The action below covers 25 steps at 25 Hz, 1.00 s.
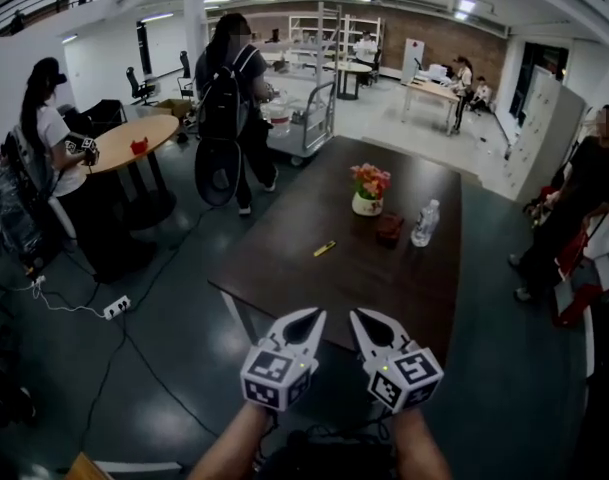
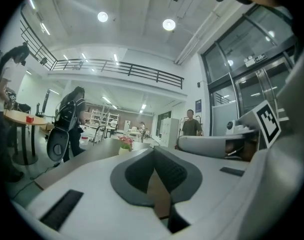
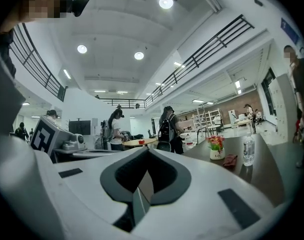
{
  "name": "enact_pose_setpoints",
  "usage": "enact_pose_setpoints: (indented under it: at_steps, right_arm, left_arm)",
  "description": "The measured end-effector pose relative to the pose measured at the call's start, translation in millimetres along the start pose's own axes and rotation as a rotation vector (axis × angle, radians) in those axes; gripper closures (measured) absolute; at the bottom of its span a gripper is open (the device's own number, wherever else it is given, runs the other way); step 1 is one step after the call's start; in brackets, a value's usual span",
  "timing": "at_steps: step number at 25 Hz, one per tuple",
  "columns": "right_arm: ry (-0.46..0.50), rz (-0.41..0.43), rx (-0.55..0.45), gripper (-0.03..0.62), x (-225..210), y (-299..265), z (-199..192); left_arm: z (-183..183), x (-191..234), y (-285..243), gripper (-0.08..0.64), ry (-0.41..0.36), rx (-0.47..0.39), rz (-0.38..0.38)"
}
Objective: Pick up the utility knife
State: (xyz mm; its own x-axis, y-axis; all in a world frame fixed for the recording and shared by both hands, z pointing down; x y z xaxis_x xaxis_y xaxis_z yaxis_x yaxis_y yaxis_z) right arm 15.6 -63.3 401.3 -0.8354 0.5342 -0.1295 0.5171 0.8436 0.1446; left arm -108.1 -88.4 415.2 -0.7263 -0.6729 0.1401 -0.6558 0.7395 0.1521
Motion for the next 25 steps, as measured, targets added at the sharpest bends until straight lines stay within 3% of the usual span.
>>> enact_pose_setpoints:
  at_steps: [9,25]
  right_arm:
    - [0.005,-0.061,0.038,0.581,-16.6,-40.9,-18.7]
    - [-0.084,-0.011,0.004,0.581,-118.8,-129.2,-28.6]
  left_arm:
    - [-10.3,50.0,-26.3,0.553,0.022,0.02,-0.008]
    - [-49.0,109.3,-143.0,0.553,-0.032,0.136,0.022]
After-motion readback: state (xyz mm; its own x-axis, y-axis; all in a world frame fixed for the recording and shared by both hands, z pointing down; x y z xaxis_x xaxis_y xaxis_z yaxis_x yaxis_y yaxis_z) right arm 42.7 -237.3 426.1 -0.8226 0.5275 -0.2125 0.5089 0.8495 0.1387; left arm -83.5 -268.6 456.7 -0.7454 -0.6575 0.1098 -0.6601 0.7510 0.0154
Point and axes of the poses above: the fingertips, and each gripper's own axes: y backward along the fingers, x to its left, z out of its top, the point moved 6 cm from there along y, backward along the fingers, and after that the axes turned 12 degrees about -x, right-handed, at the moved point
